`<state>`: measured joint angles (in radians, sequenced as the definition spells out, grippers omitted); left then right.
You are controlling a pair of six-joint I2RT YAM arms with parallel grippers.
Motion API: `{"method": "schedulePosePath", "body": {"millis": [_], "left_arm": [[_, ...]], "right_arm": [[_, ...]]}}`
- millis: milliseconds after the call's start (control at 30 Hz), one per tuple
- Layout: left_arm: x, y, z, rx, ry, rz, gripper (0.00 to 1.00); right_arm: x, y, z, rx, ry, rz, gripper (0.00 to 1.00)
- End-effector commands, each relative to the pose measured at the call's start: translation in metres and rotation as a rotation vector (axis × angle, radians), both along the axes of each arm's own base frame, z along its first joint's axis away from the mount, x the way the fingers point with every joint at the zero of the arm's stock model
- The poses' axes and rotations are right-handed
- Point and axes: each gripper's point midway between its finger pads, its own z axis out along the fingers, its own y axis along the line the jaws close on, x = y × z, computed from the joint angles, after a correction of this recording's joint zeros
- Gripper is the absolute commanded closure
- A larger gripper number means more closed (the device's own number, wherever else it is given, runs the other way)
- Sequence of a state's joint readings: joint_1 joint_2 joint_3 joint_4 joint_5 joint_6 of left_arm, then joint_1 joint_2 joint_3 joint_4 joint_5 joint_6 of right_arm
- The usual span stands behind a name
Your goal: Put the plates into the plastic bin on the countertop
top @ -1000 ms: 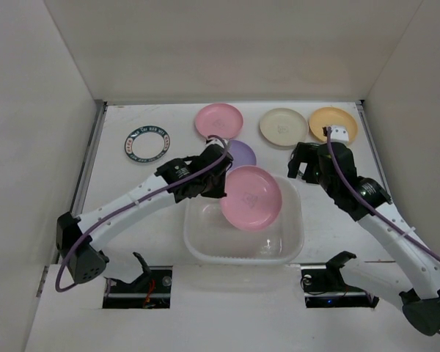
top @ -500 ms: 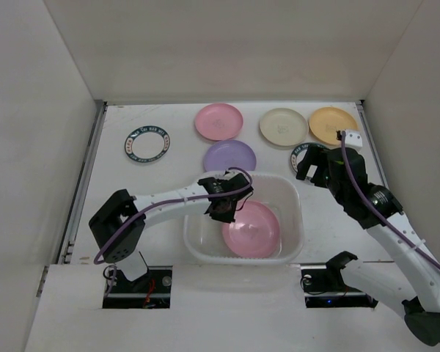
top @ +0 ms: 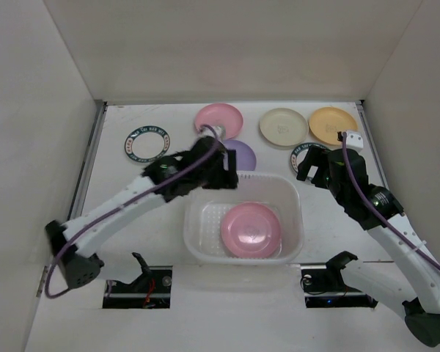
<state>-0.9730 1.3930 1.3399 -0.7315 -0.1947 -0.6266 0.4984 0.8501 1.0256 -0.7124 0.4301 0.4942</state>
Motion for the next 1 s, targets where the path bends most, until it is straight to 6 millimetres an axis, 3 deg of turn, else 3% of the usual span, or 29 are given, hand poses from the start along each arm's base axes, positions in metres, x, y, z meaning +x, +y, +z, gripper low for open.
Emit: {"method": "schedulePosePath", "body": {"millis": [0,67,133,200,333,467,633,800,967], "left_arm": [[0.015,0.071,0.112,-0.251,-0.158,0.26,0.31],[0.035,0.118,0.127,-0.316,-0.213,0.436,0.29],[0.053,0.165,0.118,-0.336,-0.237,0.624,0.29],[0.073,0.206,0.087,-0.371,-0.214,0.8,0.29],[0.112,0.244,0.019,-0.526,-0.09,1.018,0.34],[0.143,0.267,-0.021,-0.602,-0.087,1.146,0.35],[0.175,0.274,-0.063,-0.648,-0.058,1.217,0.36],[0.19,0.289,-0.096,-0.697,-0.072,1.278,0.38],[0.192,0.299,-0.13,-0.708,-0.017,1.34,0.41]], "right_arm": [[0.0,-0.002,0.009,0.009,-0.03,-0.01,0.0],[0.001,0.0,0.009,0.017,-0.033,-0.003,0.0],[0.002,0.002,0.009,0.025,-0.037,0.003,0.0],[0.003,0.005,0.007,0.028,-0.033,0.011,0.0],[0.005,0.014,0.006,0.035,-0.028,0.045,0.0],[0.006,0.022,0.005,0.047,-0.028,0.077,0.0],[0.008,0.029,0.001,0.052,-0.015,0.111,0.0],[0.008,0.031,0.005,0.051,-0.031,0.132,0.0],[0.008,0.03,0.006,0.04,-0.031,0.148,0.0]]}}
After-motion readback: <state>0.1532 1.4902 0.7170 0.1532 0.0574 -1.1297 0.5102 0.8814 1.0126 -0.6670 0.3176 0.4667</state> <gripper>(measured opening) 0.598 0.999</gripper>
